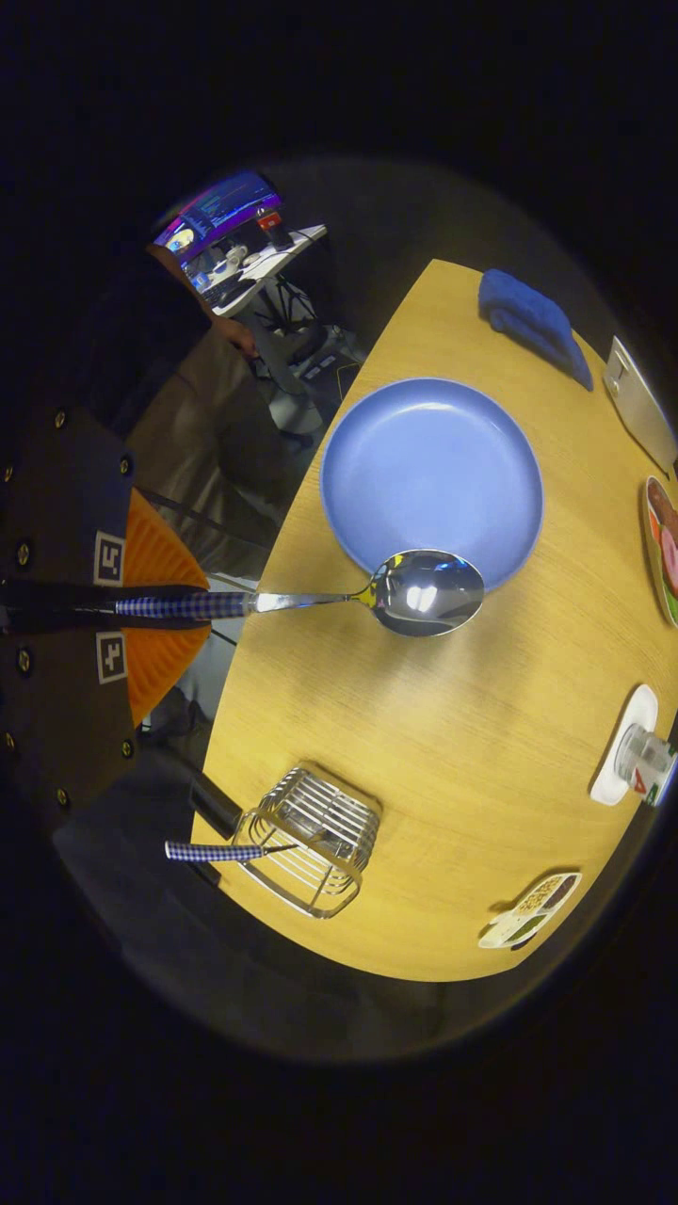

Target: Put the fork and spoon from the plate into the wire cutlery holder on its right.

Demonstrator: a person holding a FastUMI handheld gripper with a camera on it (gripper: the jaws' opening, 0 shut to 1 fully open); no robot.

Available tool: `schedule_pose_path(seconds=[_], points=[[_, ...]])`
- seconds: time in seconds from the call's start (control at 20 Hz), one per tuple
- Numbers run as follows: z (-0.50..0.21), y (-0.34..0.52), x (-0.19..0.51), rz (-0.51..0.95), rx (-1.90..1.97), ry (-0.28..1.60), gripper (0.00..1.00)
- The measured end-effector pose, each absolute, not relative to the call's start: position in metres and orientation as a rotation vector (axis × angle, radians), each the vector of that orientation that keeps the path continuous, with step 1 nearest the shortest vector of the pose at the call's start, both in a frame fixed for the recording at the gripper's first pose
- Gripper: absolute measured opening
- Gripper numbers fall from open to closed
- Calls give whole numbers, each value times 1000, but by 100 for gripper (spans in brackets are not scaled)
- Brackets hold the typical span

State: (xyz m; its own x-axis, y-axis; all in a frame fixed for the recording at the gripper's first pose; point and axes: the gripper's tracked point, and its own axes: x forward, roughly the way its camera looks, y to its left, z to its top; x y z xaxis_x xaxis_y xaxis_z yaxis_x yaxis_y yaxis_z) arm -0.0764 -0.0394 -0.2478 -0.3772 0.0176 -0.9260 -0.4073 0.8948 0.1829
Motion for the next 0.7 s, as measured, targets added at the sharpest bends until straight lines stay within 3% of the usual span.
schedule_pose_path(seconds=[0.7], points=[[-207,-139,-99,394,-186,2091,3]])
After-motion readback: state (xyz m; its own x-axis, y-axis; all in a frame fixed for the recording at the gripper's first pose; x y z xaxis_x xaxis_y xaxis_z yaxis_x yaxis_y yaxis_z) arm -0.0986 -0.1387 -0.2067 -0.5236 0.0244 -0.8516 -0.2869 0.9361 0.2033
